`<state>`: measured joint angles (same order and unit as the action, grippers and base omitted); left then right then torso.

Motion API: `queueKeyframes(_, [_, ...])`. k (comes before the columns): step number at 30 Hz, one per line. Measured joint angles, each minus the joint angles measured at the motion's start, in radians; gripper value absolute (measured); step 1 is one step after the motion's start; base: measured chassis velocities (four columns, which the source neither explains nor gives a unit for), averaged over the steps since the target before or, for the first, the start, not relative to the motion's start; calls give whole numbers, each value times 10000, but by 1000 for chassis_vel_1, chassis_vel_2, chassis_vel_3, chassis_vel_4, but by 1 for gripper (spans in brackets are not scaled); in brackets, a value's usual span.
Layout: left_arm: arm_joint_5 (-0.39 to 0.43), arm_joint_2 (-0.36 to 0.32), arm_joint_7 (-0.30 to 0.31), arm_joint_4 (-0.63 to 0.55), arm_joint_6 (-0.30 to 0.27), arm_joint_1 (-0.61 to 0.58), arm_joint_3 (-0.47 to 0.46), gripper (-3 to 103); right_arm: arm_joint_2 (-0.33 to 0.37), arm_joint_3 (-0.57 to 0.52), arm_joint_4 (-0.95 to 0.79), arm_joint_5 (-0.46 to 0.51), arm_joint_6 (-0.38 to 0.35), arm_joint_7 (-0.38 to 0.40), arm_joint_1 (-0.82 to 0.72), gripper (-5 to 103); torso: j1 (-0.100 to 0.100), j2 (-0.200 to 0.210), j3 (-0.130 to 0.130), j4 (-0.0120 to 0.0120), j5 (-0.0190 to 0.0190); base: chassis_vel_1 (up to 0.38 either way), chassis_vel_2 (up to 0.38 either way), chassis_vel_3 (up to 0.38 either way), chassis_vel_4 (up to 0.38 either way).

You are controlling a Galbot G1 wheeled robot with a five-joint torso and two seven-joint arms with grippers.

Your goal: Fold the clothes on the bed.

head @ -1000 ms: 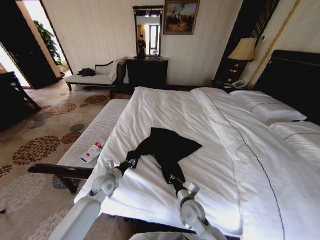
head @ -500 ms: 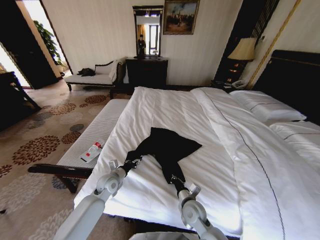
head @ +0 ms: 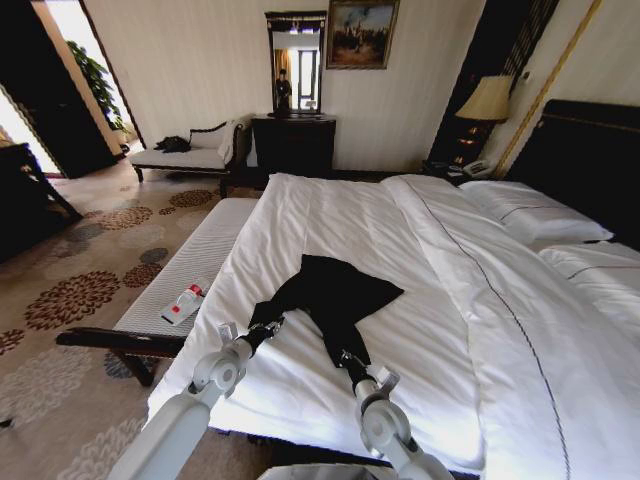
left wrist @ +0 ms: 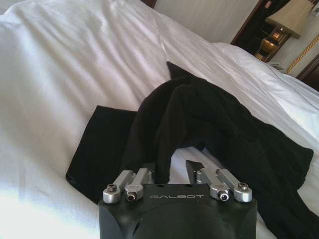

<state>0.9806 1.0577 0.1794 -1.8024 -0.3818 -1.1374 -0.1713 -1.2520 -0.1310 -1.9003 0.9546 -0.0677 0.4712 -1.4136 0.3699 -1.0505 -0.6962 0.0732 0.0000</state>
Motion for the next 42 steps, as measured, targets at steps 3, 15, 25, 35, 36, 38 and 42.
queueKeyframes(3, [0,-9,0,20,3,4,-4,28,-2,-13,7,-1,5,0,2,0,0,0,0,0,0,0,0,0,0])
queueKeyframes(15, [38,-157,-1,-224,6,-246,-320,2,-33,-33,21,-279,227,-35,53,0,0,0,0,0,0,0,0,0,0])
queueKeyframes(25, [1588,-1260,114,-1802,-17,-10,-2044,2,1881,-1019,-1761,-700,1311,-1655,328,0,1,2,-1,2,-2,0,0,0,0])
queueKeyframes(35, [3670,-3321,574,-3690,-137,367,-3936,2,3787,-2043,-3581,869,2412,-3171,1850,0,1,2,-1,-4,-2,0,0,0,0])
queueKeyframes(36, [3924,-3517,643,-3906,-134,507,-4155,2,3942,-2323,-3809,1193,2490,-3258,2039,0,1,2,-1,0,-1,0,0,0,0])
queueKeyframes(38, [4706,-3947,773,-4492,-117,803,-4929,2,4359,-3116,-4304,1993,2658,-3460,2376,0,1,2,-1,1,0,0,0,0,0])
queueKeyframes(42, [5491,-4334,844,-4995,-67,852,-5927,2,4860,-4149,-4833,2666,2820,-3685,2358,0,2,2,-1,0,4,0,0,0,0])
